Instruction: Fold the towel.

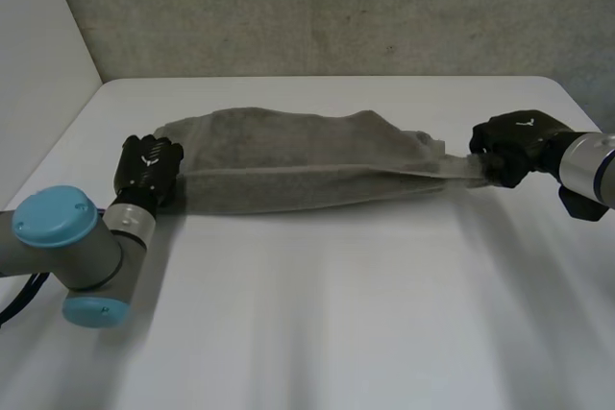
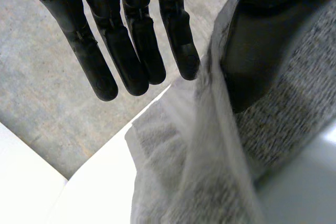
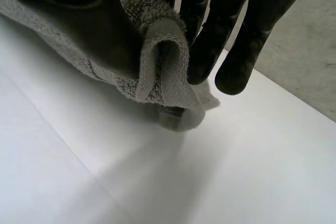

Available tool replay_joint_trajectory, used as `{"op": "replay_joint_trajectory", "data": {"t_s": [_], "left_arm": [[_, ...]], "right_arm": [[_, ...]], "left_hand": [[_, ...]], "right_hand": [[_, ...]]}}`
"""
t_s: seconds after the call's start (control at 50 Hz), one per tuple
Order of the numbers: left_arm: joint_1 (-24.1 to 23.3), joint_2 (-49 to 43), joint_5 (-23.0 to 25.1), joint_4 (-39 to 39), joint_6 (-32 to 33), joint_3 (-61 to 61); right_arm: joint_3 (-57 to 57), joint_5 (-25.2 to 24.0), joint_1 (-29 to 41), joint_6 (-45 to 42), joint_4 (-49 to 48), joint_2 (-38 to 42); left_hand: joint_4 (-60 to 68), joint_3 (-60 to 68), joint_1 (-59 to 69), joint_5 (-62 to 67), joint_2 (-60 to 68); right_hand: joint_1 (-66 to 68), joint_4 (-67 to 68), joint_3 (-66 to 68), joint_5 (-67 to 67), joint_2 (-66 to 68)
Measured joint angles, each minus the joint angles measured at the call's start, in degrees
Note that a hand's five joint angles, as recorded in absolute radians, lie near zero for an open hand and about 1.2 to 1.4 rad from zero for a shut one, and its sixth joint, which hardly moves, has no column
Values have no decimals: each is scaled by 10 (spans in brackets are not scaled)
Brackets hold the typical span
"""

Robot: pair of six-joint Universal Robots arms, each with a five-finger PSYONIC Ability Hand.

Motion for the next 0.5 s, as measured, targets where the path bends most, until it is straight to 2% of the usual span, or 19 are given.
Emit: {"op": "replay_joint_trajectory", "data": {"t_s": [0.08,0.12,0.18,0.36,0.5], "left_arm": [[7,10,-1,-6,3,-10],[11,19,-1,-11,8,-18],[16,35,0,-19,15,-29],[29,127,3,-38,24,-88],[33,230,4,-48,19,-147]], "right_arm": [[4,2,-9,0,-10,0],[8,3,-12,0,-14,0],[14,3,-14,0,-16,-1],[49,0,-13,0,-21,-26],[90,-5,-13,0,-21,-87]], "left_hand": [[25,23,20,27,26],[160,154,149,158,160],[255,248,218,236,251],[259,249,219,243,254],[259,249,220,251,254]], "right_hand": [[0,0,0,0,0],[0,0,0,0,0],[0,0,0,0,0],[0,0,0,0,0],[0,0,0,0,0]]}}
